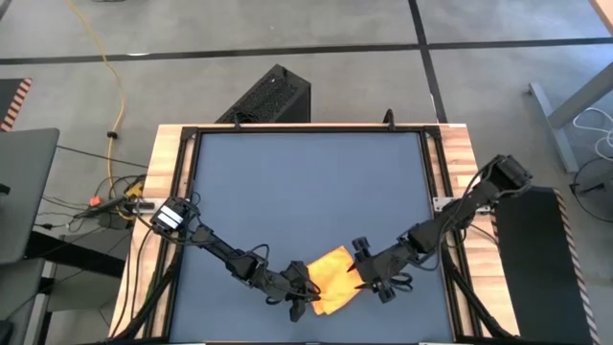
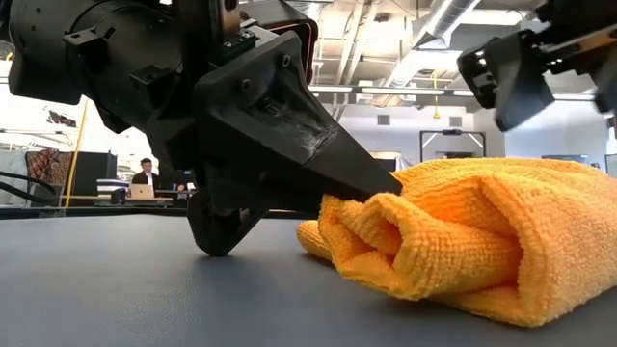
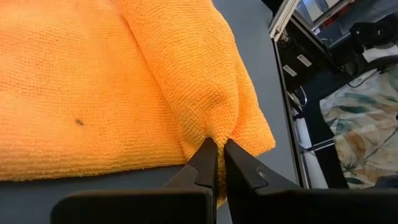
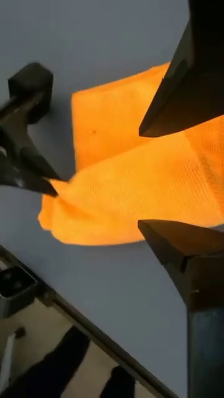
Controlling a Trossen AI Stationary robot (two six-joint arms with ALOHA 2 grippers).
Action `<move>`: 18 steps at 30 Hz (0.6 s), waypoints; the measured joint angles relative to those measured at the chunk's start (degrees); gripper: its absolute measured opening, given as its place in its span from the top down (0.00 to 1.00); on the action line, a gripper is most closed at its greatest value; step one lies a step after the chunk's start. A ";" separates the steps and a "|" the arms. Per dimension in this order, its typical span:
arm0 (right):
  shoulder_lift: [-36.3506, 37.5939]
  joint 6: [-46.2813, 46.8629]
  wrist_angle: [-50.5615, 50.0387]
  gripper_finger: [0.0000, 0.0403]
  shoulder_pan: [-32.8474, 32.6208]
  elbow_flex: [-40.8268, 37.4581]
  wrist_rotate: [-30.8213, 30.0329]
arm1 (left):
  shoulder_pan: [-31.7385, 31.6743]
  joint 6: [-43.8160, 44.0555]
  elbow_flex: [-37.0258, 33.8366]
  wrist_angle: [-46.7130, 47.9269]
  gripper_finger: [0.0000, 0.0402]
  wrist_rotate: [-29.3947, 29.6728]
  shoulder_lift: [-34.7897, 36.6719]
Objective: Roll towel
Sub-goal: Roll the yellow microfiber towel
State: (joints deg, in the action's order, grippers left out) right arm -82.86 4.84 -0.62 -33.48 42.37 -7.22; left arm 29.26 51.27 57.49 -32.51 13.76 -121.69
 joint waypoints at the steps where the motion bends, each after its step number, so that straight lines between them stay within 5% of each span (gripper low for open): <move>1: -0.36 -0.50 -0.27 0.36 -0.25 0.00 0.00 | 0.00 -0.34 0.00 -0.04 1.00 0.02 0.00; 8: -3.63 -1.45 0.36 0.36 -1.61 -0.02 -0.08 | 0.19 -8.54 -0.40 -3.70 0.96 -0.46 0.91; 18: -3.01 3.38 1.13 0.36 -1.78 -0.04 -0.59 | -0.93 -14.20 -0.39 7.13 0.65 0.12 9.48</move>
State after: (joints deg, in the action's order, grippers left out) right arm -85.87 8.22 0.52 -35.26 42.33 -7.81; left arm 28.33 37.07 57.10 -25.39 13.88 -112.21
